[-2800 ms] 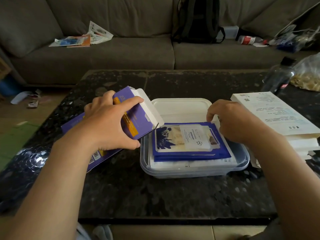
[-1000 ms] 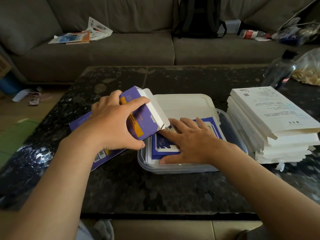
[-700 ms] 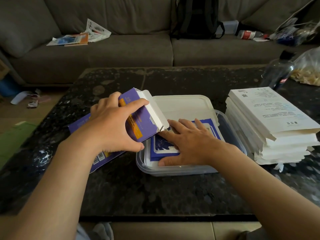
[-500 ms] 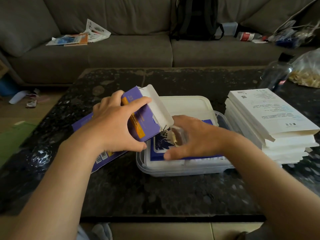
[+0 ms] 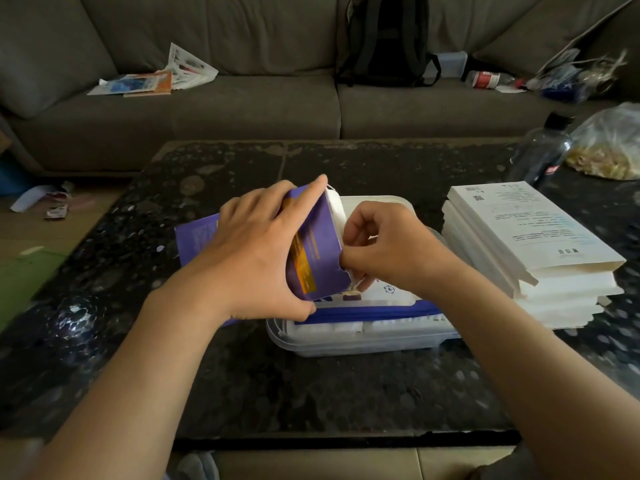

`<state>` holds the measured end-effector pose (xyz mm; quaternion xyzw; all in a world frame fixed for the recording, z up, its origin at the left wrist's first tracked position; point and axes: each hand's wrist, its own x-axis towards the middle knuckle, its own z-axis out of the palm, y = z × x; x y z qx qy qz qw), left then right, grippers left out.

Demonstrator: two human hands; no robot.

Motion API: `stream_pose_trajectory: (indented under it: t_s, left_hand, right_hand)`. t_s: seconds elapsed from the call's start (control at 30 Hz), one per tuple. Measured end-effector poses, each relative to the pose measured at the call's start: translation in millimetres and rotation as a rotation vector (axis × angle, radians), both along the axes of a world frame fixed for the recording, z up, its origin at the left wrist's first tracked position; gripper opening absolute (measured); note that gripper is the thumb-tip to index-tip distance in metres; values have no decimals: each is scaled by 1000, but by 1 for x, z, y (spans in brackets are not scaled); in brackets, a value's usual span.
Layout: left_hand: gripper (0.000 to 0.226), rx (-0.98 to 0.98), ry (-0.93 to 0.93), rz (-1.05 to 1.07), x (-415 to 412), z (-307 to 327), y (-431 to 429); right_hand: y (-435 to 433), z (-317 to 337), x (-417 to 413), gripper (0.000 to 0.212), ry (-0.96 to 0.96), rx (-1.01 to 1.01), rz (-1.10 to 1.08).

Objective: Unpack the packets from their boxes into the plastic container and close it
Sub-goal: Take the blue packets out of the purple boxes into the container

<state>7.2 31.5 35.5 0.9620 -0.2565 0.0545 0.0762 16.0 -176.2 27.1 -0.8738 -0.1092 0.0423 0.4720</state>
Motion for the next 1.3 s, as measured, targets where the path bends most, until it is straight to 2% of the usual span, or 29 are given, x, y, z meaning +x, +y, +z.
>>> stream_pose_trajectory:
  t_s: [0.13,0.3,0.63,0.77,0.93,1.1,1.3]
  left_hand:
    - [140,22,-44,-18,0,-1,-6]
    - [141,47,-60,-13,2,-3,-8]
    - [138,53,28,31,7,-3,6]
    - [137,39,47,63,8,-3,13]
    - [138,30,75,70,9,-4,17]
    - [137,38,93,58,9,-4,16]
    - [139,31,98,96,12,-5,23]
  right_hand:
    - [4,-4,5,18,-31,-151,-23]
    - [5,-7,11,13,5,-148,-60]
    - [-2,-9,13,22,67,58,-116]
    - [-9,-8,14,21,180,268,-153]
    - [-14,-7,15,31,320,498,-103]
    - [-10,-13,16,38,301,478,-63]
    - [-18,-12,21,28,271,572,-149]
